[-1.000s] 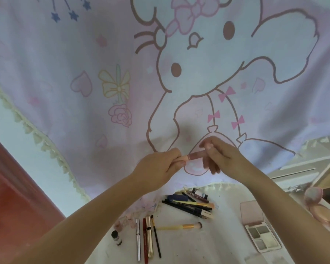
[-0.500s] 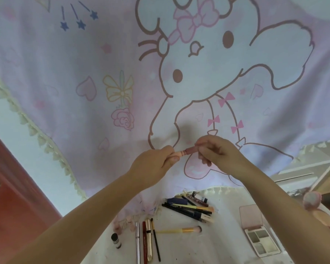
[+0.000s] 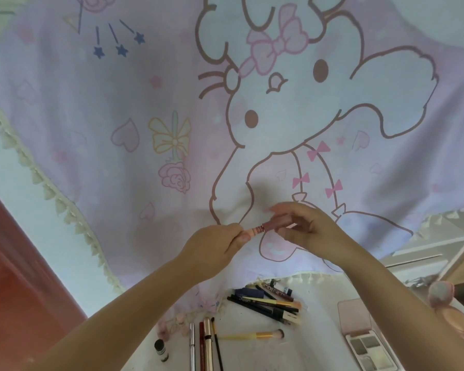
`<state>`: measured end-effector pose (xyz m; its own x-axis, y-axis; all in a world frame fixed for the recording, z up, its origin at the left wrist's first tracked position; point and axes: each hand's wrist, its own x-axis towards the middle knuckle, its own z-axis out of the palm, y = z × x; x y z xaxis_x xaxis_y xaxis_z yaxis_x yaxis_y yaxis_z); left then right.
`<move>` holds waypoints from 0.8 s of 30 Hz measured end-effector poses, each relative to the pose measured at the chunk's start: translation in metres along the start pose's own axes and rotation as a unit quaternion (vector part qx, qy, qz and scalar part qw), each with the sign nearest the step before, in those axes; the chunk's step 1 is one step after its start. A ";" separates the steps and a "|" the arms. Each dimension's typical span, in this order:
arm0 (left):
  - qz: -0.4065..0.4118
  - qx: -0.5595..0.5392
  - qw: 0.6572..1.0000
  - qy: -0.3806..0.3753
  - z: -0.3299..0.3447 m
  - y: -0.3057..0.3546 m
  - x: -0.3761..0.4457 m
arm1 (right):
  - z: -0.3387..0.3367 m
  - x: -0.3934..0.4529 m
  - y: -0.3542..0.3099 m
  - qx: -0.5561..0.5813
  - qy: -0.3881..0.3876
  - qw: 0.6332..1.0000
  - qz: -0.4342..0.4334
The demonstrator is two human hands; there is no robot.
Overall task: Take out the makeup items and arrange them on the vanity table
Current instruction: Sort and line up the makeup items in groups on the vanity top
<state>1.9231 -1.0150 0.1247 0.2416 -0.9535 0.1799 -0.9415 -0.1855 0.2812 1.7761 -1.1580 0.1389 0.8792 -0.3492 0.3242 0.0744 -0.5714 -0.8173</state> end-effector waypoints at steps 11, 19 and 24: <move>0.001 -0.012 1.000 0.005 0.005 -0.002 -0.007 | 0.006 -0.005 0.002 0.043 0.003 0.999 0.024; 0.006 -0.007 1.000 0.001 0.010 -0.004 -0.011 | 0.010 -0.005 0.010 -0.028 -0.008 0.997 0.068; -0.019 -0.060 0.998 -0.012 0.019 -0.011 -0.018 | 0.020 -0.008 0.013 0.051 -0.015 0.997 0.059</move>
<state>1.9243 -0.9999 0.1008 0.2693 -0.9522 0.1441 -0.8963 -0.1930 0.3993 1.7793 -1.1481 0.1161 0.8986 -0.3855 0.2096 0.0156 -0.4492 -0.8933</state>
